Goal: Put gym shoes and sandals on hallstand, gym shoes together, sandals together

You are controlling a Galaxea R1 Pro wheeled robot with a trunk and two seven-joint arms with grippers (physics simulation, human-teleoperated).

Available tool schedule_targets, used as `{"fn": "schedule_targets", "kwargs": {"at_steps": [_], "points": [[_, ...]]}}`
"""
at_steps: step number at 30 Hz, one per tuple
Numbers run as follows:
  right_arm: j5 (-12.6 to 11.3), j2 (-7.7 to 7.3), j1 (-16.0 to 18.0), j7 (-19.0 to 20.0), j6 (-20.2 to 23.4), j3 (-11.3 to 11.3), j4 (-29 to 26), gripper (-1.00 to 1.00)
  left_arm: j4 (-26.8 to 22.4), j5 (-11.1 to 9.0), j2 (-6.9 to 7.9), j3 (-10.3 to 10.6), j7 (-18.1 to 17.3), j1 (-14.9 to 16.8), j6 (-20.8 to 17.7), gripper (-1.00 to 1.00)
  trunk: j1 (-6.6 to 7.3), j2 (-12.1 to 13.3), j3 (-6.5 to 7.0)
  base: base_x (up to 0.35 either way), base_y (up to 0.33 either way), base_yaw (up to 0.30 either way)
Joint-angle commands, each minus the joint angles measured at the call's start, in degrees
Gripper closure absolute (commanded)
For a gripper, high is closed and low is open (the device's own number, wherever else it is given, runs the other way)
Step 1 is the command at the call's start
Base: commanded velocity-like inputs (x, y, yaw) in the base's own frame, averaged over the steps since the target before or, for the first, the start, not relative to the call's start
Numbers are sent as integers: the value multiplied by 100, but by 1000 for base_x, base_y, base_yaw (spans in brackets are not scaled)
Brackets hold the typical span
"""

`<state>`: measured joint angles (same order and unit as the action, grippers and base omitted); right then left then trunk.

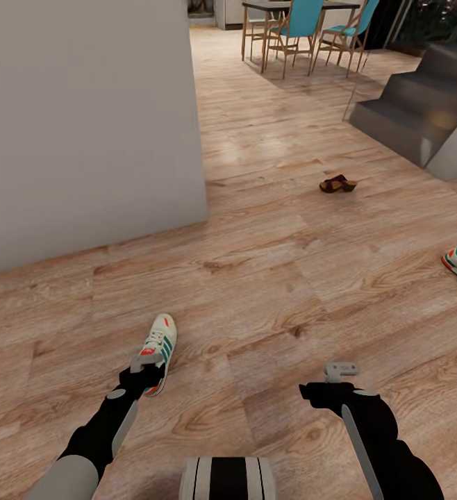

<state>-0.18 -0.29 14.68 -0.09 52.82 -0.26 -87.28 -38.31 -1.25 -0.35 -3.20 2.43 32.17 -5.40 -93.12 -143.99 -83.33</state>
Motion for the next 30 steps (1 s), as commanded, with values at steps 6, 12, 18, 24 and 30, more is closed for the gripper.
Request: {"fn": "schedule_targets", "kwargs": {"at_steps": [6,12,18,24,30], "points": [[0,2,0,0,0,6,0,-100,0,-30,0,-5,1,0,3,-100,-15,-8,-133,0,0,0],[0,2,0,0,0,8,0,-100,-1,-40,0,-6,3,0,4,-100,-15,-8,-133,0,0,0],[0,3,0,0,0,9,0,-100,-1,-42,0,-10,3,0,4,-100,-15,-8,-133,0,0,0],[0,3,0,0,0,9,0,-100,-1,-41,0,-13,3,0,4,-100,-23,-12,-200,0,0,0],[0,3,0,0,0,9,0,-100,-1,-43,0,-21,2,0,4,-100,-39,-20,-333,0,0,0]]}}
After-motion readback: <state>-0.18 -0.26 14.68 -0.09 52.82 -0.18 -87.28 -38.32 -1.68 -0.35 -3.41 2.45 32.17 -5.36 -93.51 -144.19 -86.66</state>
